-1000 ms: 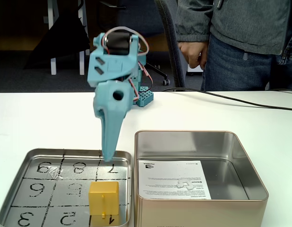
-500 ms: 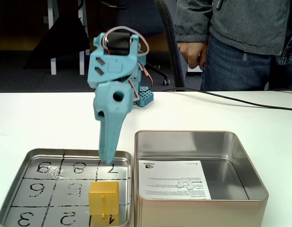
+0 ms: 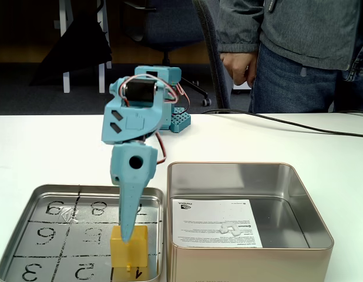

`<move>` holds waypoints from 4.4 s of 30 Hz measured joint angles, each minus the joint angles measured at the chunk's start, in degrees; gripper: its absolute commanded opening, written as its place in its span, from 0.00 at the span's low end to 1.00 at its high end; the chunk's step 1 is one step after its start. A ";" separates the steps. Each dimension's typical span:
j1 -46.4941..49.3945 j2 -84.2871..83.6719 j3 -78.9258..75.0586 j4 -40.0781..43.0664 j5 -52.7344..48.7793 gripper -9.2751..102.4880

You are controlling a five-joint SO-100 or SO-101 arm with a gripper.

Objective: Grasp a lego block and put it in the bin.

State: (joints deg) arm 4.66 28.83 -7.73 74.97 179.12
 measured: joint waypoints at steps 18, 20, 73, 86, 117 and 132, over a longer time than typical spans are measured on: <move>-0.44 -3.25 0.00 0.09 -2.11 0.22; -0.44 -3.96 0.00 0.62 -1.14 0.14; -19.60 -2.90 -5.27 12.74 0.53 0.08; -17.49 1.23 -5.27 8.53 3.34 0.39; 3.16 3.43 -5.80 -16.52 3.34 0.08; 2.90 3.08 -5.71 -16.17 3.16 0.08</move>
State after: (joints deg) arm 7.56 31.90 -13.45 58.80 182.29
